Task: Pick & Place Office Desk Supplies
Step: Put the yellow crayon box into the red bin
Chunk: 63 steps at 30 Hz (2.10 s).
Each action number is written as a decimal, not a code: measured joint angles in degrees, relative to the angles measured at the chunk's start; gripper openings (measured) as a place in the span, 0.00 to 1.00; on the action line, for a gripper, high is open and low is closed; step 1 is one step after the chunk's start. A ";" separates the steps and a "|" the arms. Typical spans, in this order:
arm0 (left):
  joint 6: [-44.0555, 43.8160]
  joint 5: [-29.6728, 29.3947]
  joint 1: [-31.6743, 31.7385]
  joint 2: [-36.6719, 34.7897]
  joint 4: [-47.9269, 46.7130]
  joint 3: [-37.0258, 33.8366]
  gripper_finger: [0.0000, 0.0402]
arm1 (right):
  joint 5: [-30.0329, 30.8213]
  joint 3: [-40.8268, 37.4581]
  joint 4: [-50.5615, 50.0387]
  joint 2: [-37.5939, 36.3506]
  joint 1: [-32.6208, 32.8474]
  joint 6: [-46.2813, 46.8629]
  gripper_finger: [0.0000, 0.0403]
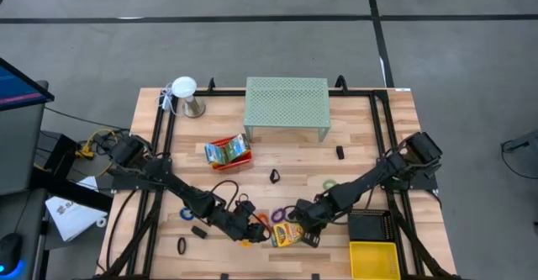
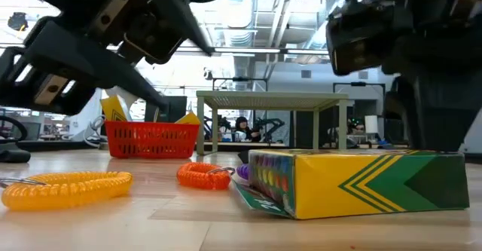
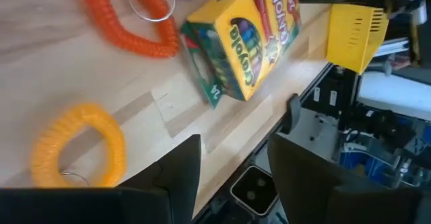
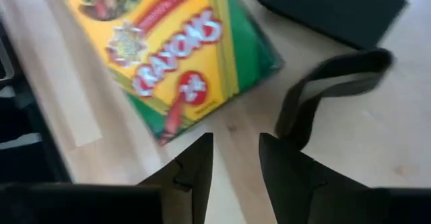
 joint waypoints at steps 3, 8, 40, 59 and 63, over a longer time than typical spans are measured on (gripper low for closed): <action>-0.05 -0.37 0.13 0.98 0.54 0.05 0.40 | -0.09 0.15 3.54 1.81 0.26 1.51 0.29; -0.31 0.00 0.37 4.19 0.74 0.60 0.39 | -1.40 0.39 8.19 3.82 0.30 3.52 0.29; -1.61 -2.48 2.22 5.50 -7.15 0.77 0.25 | -1.40 0.41 15.98 4.07 -0.33 7.75 0.29; -1.49 -3.74 2.86 9.02 -2.37 0.80 0.21 | -1.39 0.41 16.36 4.05 -0.31 7.75 0.29; -1.49 -4.43 3.03 9.74 -2.29 0.78 0.20 | -1.38 0.41 16.39 4.05 -0.33 7.75 0.29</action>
